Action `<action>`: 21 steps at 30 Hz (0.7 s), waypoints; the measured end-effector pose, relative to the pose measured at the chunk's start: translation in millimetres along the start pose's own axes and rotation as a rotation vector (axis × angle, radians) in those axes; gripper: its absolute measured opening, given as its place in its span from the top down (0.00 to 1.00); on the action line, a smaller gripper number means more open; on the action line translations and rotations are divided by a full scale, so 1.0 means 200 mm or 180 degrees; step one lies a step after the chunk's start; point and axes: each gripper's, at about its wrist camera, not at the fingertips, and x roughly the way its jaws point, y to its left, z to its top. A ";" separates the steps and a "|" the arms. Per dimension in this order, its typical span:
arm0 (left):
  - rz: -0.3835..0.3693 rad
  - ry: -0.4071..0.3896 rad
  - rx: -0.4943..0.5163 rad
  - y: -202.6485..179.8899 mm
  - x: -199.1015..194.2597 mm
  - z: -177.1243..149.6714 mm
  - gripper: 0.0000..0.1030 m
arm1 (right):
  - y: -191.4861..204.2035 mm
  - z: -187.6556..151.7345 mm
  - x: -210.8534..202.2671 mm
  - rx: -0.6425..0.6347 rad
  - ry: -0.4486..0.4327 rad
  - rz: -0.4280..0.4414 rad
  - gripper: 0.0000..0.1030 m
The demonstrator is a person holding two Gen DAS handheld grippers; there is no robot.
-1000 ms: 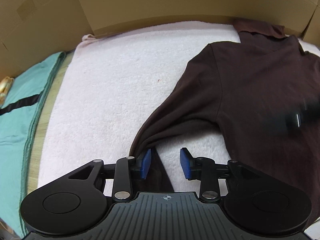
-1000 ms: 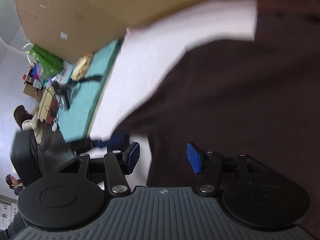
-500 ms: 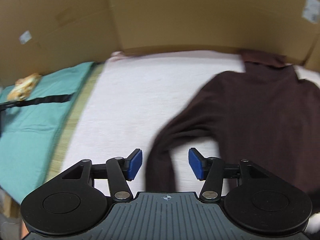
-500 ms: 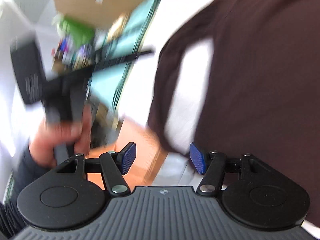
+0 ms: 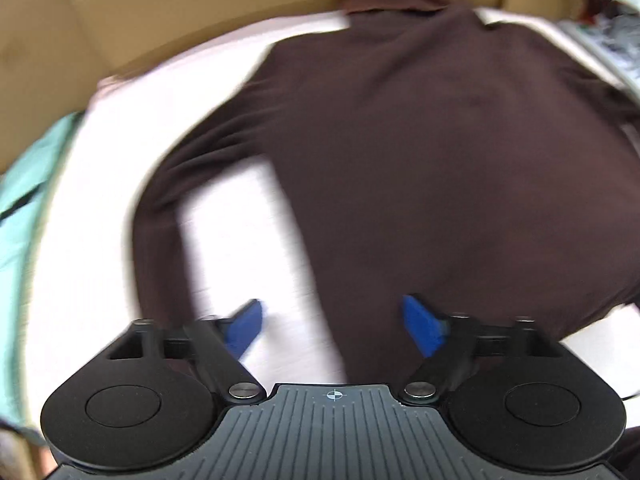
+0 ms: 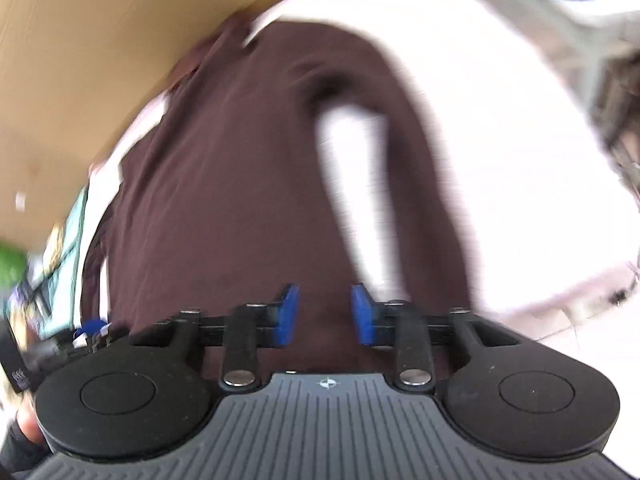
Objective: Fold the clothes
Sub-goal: 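Open the left gripper and hold both grippers above the flat shirt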
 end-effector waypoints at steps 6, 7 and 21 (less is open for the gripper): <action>-0.0304 -0.0270 -0.0471 0.08 -0.14 0.10 0.21 | 0.12 0.03 -0.07 -0.0220 -0.0185 0.0343 0.41; -0.0392 -0.0310 -0.0457 0.05 -0.14 0.12 0.21 | 0.17 0.05 -0.04 -0.0310 -0.0144 0.0410 0.41; -0.0623 -0.0157 0.0001 -0.32 0.01 0.05 0.20 | 0.59 -0.05 0.35 -0.0845 0.0368 0.0415 0.39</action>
